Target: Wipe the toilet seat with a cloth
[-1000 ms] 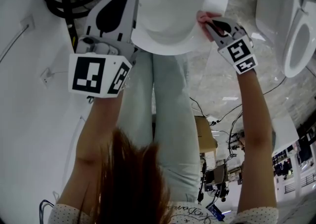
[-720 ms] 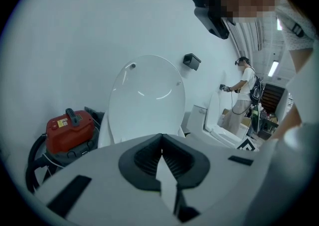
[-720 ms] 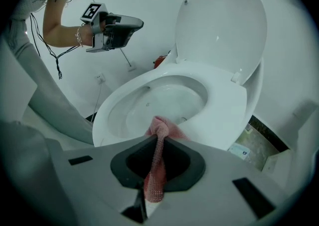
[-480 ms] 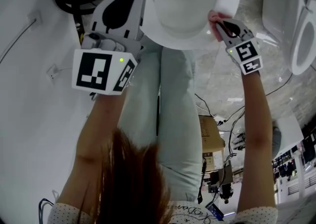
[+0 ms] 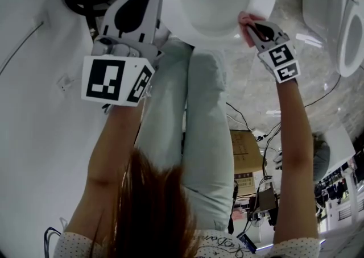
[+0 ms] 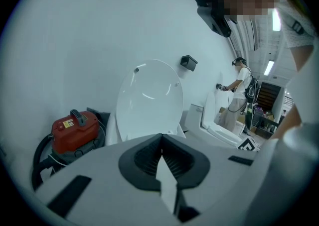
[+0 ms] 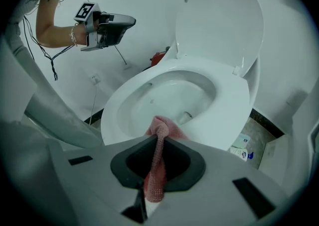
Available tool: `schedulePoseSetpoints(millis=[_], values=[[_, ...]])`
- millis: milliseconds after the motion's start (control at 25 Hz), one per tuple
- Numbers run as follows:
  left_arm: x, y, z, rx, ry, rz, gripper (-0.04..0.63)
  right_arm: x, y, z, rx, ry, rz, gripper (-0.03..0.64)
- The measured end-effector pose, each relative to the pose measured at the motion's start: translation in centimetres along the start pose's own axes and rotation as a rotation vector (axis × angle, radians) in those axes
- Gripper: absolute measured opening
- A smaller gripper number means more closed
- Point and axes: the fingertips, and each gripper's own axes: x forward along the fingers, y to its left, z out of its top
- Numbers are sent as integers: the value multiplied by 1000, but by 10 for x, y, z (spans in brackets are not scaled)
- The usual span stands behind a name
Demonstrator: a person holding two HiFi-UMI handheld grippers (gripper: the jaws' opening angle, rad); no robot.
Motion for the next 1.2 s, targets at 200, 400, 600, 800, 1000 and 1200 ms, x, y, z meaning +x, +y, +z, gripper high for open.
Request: schedulePoseSetpoints(millis=[200, 400, 600, 800, 1000, 1200], values=[[-6, 1, 3, -1, -4, -7, 5, 2, 16, -2, 31, 13, 1, 35], [-10, 4, 6, -1, -13, -8, 5, 4, 36, -6, 45, 23, 15, 35], [-17, 11, 10, -5, -20, 1, 5, 6, 42, -5, 85, 17, 6, 35], [-21, 16, 11, -18, -27, 7, 5, 9, 51, -3, 123, 29, 12, 35], [-36, 22, 3, -28, -31, 27, 5, 20, 84, 1, 103, 9, 29, 35], [-41, 41, 4, -34, -34, 52, 5, 36, 97, 22, 97, -3, 40, 35]])
